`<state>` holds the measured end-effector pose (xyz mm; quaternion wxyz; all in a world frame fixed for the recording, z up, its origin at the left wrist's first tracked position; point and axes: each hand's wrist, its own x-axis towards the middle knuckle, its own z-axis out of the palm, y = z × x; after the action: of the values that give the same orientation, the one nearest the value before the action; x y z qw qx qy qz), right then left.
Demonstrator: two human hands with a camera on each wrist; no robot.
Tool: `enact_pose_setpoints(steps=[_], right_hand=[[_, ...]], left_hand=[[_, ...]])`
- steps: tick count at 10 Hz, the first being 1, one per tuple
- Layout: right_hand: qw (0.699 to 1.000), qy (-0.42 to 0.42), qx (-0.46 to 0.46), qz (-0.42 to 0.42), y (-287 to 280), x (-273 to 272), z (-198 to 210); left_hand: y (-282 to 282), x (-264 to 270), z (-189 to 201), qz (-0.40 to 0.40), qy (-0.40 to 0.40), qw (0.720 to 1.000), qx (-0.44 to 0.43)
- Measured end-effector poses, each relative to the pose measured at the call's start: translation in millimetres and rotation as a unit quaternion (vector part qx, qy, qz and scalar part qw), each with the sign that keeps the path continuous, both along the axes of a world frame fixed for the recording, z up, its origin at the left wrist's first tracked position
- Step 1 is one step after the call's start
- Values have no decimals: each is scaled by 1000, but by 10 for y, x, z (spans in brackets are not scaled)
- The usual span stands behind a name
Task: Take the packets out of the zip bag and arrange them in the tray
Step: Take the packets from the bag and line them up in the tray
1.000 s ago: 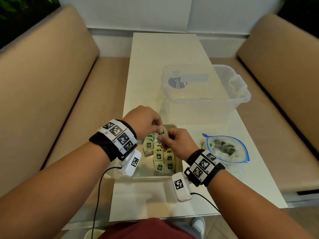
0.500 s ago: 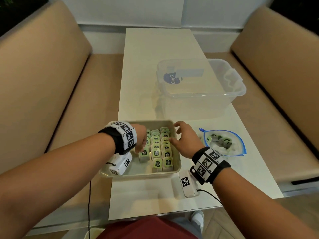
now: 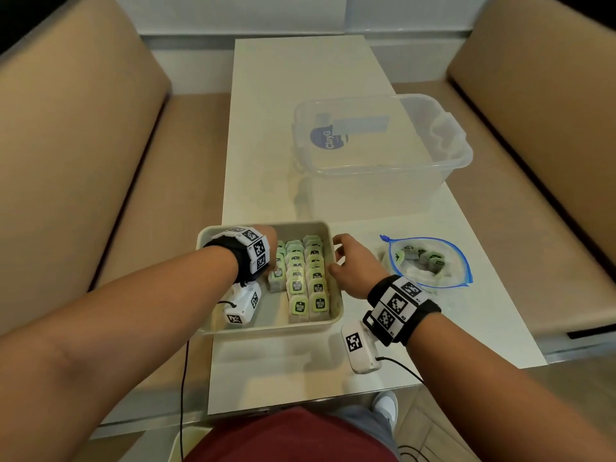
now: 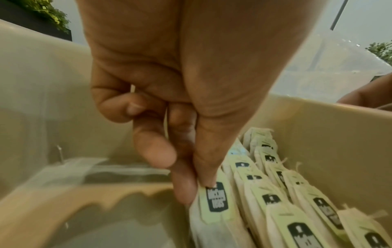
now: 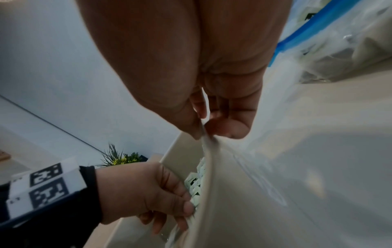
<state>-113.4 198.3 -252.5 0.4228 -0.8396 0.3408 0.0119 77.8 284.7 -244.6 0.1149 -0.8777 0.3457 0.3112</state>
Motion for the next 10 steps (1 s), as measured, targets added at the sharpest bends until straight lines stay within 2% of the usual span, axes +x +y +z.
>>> enact_pose_setpoints(steps=[1, 2, 3, 4, 5, 6, 7, 8, 9, 10], right_hand=[[1000, 0, 7, 9, -11, -3, 22], [1000, -3, 14, 22, -35, -19, 64], [1000, -7, 11, 25, -135, -113, 172], [1000, -12, -16, 8, -386, -309, 311], [996, 6, -82, -27, -781, -568, 375], [987, 72, -129, -58, -1148, -851, 421], [976, 157, -149, -30, -1388, -1081, 394], [963, 225, -148, 13, -1468, -1195, 286], [952, 257, -161, 44, -1529, -1274, 117], [946, 261, -170, 86, -1585, -1392, 2]], left_hand=[[-39, 54, -111, -67, -45, 996, 43], [-99, 36, -42, -81, -91, 992, 42], [-138, -149, 315, -74, -114, 990, -21], [-320, -397, 604, -87, -93, 987, -95], [-638, -807, 831, -115, -38, 978, -172], [-982, -1248, 838, -157, 22, 960, -229], [-1291, -1621, 625, -184, 66, 956, -219], [-1488, -1882, 280, -201, 73, 963, -167], [-1569, -2060, 41, -194, 46, 973, -117], [-1574, -2144, -97, -174, 40, 978, -107]])
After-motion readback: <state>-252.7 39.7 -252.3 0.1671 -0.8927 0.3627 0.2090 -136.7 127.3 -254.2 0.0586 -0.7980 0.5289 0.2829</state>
